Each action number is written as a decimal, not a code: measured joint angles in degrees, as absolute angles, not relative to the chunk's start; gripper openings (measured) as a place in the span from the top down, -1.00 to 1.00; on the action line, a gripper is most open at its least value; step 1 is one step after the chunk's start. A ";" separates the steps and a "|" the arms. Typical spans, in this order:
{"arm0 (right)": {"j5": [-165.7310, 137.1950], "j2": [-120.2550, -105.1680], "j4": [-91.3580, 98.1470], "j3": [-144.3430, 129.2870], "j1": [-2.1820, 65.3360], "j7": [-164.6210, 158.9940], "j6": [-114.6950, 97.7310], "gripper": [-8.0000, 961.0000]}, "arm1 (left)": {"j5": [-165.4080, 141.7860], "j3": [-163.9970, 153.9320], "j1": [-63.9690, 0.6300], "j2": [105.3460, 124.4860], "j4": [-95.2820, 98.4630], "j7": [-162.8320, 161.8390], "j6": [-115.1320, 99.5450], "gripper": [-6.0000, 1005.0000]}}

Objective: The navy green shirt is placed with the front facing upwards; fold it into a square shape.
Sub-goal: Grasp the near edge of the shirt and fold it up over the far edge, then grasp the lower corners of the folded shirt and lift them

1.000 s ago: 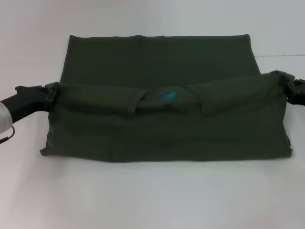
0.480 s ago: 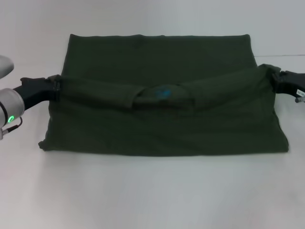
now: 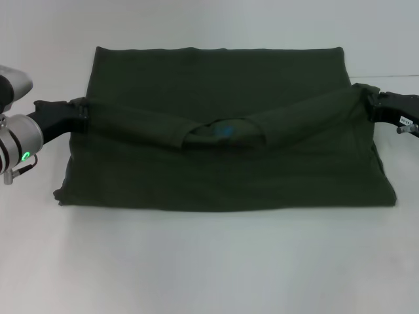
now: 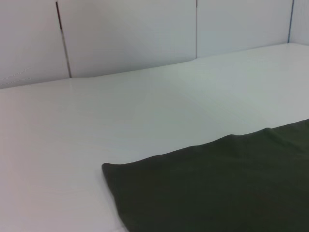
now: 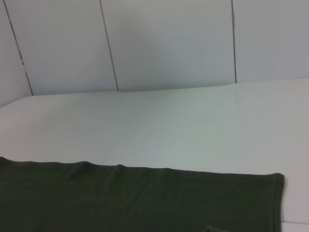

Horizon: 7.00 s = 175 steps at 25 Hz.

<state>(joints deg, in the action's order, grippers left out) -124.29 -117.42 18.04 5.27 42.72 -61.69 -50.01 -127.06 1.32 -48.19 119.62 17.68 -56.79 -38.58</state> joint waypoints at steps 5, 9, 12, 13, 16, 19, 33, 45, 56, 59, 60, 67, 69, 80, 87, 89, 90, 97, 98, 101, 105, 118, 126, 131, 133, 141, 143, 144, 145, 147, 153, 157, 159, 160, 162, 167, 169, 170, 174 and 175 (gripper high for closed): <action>-122.24 -117.74 17.54 5.10 43.18 -61.53 -47.02 0.78 | -126.79 1.38 -48.73 119.69 16.49 -54.53 -36.12 0.92; -121.47 -118.03 17.13 4.47 43.32 -61.51 -45.24 0.74 | -118.93 1.77 -49.03 121.39 16.17 -48.10 -32.05 0.91; -120.55 -118.14 16.60 3.96 43.31 -61.36 -44.40 0.72 | -111.64 1.65 -48.52 122.54 16.17 -41.16 -32.25 0.91; -120.51 -118.14 16.55 3.62 43.31 -61.31 -44.21 0.71 | -109.65 1.59 -48.32 122.86 16.14 -39.04 -32.73 0.82; -120.49 -118.14 16.50 2.26 43.33 -61.38 -43.66 0.68 | -106.96 0.93 -48.03 123.33 16.15 -36.45 -33.26 0.55; -120.49 -118.13 16.50 1.55 43.38 -61.63 -43.35 0.26 | -106.77 -1.16 -47.72 123.38 16.15 -36.61 -33.26 0.28; -120.50 -118.10 16.82 0.83 41.64 -61.96 -46.87 -0.56 | -106.61 -3.17 -46.30 123.80 16.01 -37.95 -36.03 -0.30; -118.00 -117.85 23.53 -1.62 36.02 -72.89 -70.45 -0.65 | -106.87 -15.45 -39.64 121.93 28.58 -80.54 -58.90 -0.53; -118.03 -117.70 35.82 -13.25 28.08 -77.73 -103.08 -0.77 | -106.13 -13.06 -32.01 122.01 33.40 -110.40 -83.48 -0.62; -117.69 -117.49 37.02 -13.28 27.25 -78.11 -106.44 -0.77 | -104.14 -10.32 -29.87 122.87 31.59 -117.26 -85.65 -0.65; -117.49 -117.39 37.04 -13.05 27.13 -78.16 -106.83 -0.77 | -101.88 -9.57 -28.94 123.25 30.50 -117.96 -86.72 -0.67; -117.49 -118.18 36.45 -13.72 27.44 -78.12 -104.24 -0.77 | -96.12 -11.42 -27.18 123.86 28.96 -110.16 -91.27 -0.65; -117.55 -118.38 36.41 -14.18 27.62 -78.86 -103.60 -0.77 | -96.46 -15.27 -27.27 123.50 31.17 -101.95 -92.36 -0.65; -118.99 -117.78 37.12 -20.52 25.82 -79.24 -93.43 -0.76 | -119.90 -26.49 -30.92 119.02 47.86 -86.37 -92.79 -0.64; -119.01 -119.29 36.19 -20.57 25.31 -79.49 -88.88 -0.76 | -131.67 -26.91 -33.47 118.07 45.74 -88.83 -79.96 -0.63; -118.99 -119.58 35.84 -20.60 25.31 -79.49 -88.83 -0.76 | -134.83 -26.57 -33.87 117.64 44.69 -90.75 -76.05 -0.63; -118.94 -119.63 35.60 -20.61 25.32 -79.49 -88.82 -0.76 | -134.83 -26.57 -33.87 117.64 44.69 -90.75 -76.05 -0.63; -118.72 -119.57 34.82 -20.65 25.72 -79.73 -88.73 -0.75 | -141.61 -25.57 -34.02 117.37 44.83 -91.73 -74.49 -0.62; -118.73 -119.57 34.82 -20.65 25.85 -79.86 -88.73 -0.75 | -141.94 -25.40 -34.02 117.36 44.83 -91.65 -74.33 -0.62; -118.74 -119.62 34.67 -20.66 26.09 -80.13 -88.71 -0.75 | -142.34 -25.41 -34.03 117.34 44.63 -91.44 -73.99 -0.62; -118.67 -119.66 34.20 -20.65 26.15 -80.32 -88.67 -0.75 | -143.14 -25.73 -34.30 117.33 44.17 -91.42 -73.52 -0.61; -118.66 -119.71 34.19 -20.48 25.69 -80.87 -88.60 -0.75 | -143.78 -29.27 -35.38 117.63 41.17 -91.65 -69.68 -0.60; -118.68 -119.71 34.19 -20.32 25.22 -80.87 -88.40 -0.76 | -142.92 -29.64 -35.15 117.94 41.81 -91.45 -69.41 -0.21; -118.61 -119.61 34.24 -20.15 24.60 -80.86 -88.39 -0.76 | -143.04 -29.94 -35.18 117.95 41.83 -91.37 -69.72 0.15; -118.57 -119.53 34.52 -19.73 24.26 -80.86 -88.36 -0.76 | -143.14 -30.08 -35.22 118.00 41.83 -91.36 -69.73 0.32; -118.60 -118.08 36.08 -15.68 21.25 -80.33 -85.78 -0.76 | -143.27 -30.22 -35.28 118.43 41.85 -91.25 -69.64 0.81; -118.76 -117.95 36.48 -15.60 20.35 -80.49 -83.16 -0.77 | -143.27 -30.23 -35.23 118.53 41.85 -91.24 -69.56 0.86; -118.81 -117.90 36.48 -15.58 20.00 -80.59 -81.61 -0.77 | -143.27 -30.24 -35.20 118.57 41.85 -91.24 -69.53 0.89; -118.82 -117.88 36.42 -15.56 19.72 -80.59 -80.38 -0.77 | -143.27 -30.23 -35.17 118.61 41.85 -91.23 -69.48 0.92; -118.84 -117.98 36.10 -15.57 19.39 -80.37 -78.66 -0.77 | -143.27 -30.24 -35.07 118.78 41.85 -91.23 -69.25 0.92; -119.07 -118.82 35.42 -16.44 19.76 -79.54 -75.13 -0.76 | -143.26 -30.23 -35.00 119.09 41.95 -91.23 -69.07 0.92; -119.11 -118.77 34.00 -17.89 20.48 -79.56 -73.80 -0.75 | -143.23 -30.24 -34.80 119.31 43.37 -91.23 -69.37 0.92; -119.11 -118.73 33.26 -19.02 20.92 -79.72 -72.49 -0.75 | -143.13 -30.23 -34.67 119.39 43.80 -91.23 -69.52 0.92; -119.11 -118.74 32.96 -19.57 21.17 -79.75 -71.90 -0.75 | -143.04 -30.24 -34.64 119.40 43.90 -91.23 -69.57 0.92; -119.11 -118.97 32.49 -20.53 21.58 -79.81 -70.61 -0.75 | -142.93 -30.23 -34.63 119.41 43.92 -91.06 -69.58 0.92; -119.11 -119.28 31.30 -22.17 22.42 -79.88 -68.49 -0.73 | -142.91 -30.23 -34.81 119.66 43.95 -90.73 -69.61 0.92; -119.09 -119.29 30.78 -22.44 22.77 -80.07 -68.02 -0.71 | -142.92 -30.23 -34.93 119.69 43.95 -90.68 -69.61 0.92; -119.09 -119.28 30.63 -22.47 22.86 -80.11 -67.87 -0.70 | -142.96 -30.23 -34.99 119.72 43.95 -90.63 -69.61 0.92; -119.09 -119.26 30.36 -22.87 23.11 -80.12 -67.69 -0.60 | -142.98 -30.23 -35.09 119.75 43.95 -90.42 -69.61 0.92; -119.09 -119.27 30.35 -22.91 23.11 -80.15 -67.65 -0.57 | -142.97 -30.23 -35.10 119.77 43.95 -90.29 -69.60 0.92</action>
